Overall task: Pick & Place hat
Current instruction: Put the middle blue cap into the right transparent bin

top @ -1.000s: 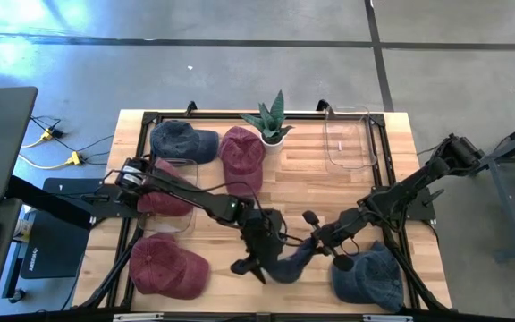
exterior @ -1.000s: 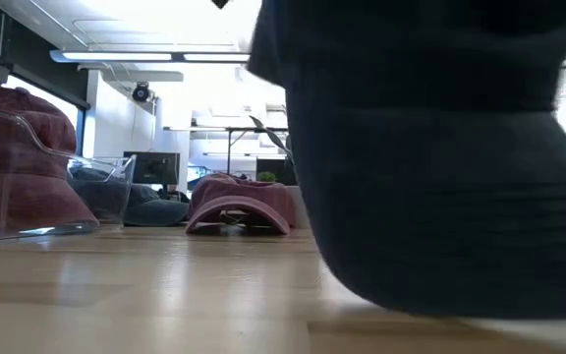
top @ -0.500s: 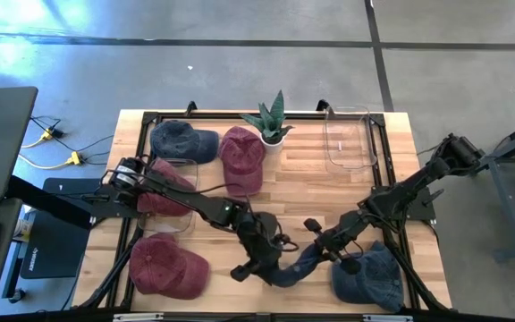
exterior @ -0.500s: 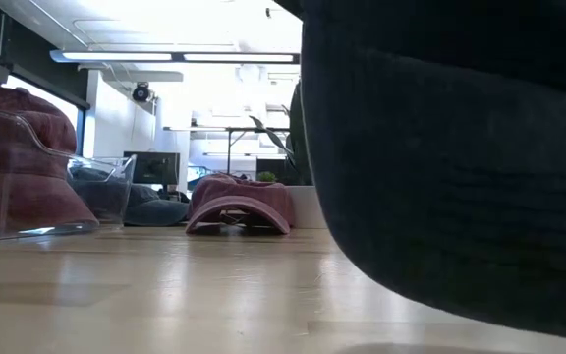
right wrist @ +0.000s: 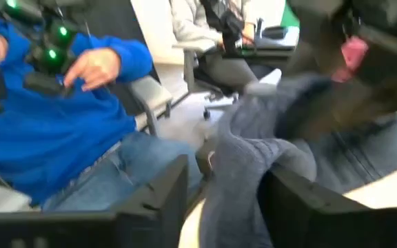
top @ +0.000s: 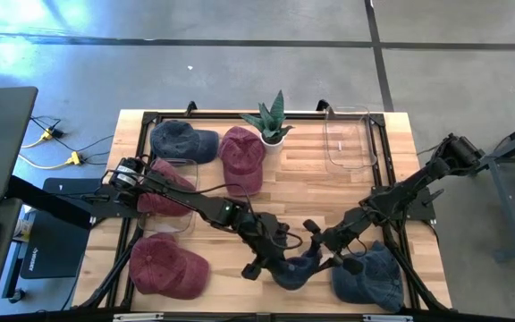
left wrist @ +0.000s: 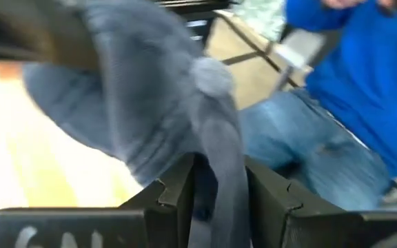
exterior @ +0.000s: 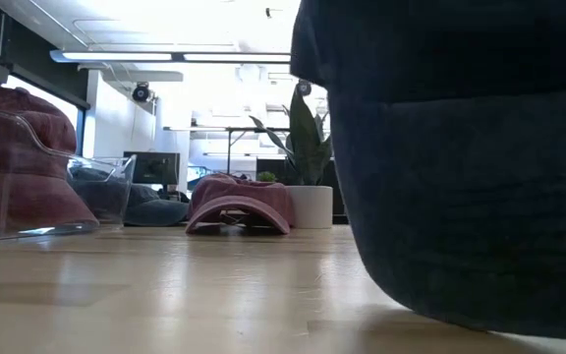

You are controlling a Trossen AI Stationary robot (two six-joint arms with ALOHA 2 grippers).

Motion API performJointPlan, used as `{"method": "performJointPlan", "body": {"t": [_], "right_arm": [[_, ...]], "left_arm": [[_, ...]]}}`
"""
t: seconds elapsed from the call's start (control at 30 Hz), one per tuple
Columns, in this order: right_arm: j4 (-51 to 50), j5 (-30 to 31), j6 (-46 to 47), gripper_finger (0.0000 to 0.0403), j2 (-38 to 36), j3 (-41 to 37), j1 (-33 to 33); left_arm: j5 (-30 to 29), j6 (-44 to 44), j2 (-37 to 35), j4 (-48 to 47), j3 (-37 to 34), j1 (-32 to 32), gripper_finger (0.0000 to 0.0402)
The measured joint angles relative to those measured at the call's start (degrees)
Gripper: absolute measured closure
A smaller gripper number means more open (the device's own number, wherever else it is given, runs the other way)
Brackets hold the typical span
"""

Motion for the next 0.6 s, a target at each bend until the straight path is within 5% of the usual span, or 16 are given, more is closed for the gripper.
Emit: {"method": "performJointPlan", "body": {"t": [0.13, 0.33, 0.6], "right_arm": [[0.21, 1.45, 1.93, 0.0207, 0.00, 0.00, 0.01], [-1.14, 5.51, 1.25, 0.0212, 0.00, 0.00, 0.00], [-5.33, 4.84, 0.56, 0.0331, 0.02, 0.00, 0.00]], "left_arm": [[-4.50, -2.74, 0.00, 0.32, 0.00, 0.00, 0.0300], [-5.34, -3.83, 0.00, 1.22, 0.00, 0.00, 0.0300], [-1.80, -6.24, 0.02, 2.65, 0.00, 0.02, 0.0300]]}}
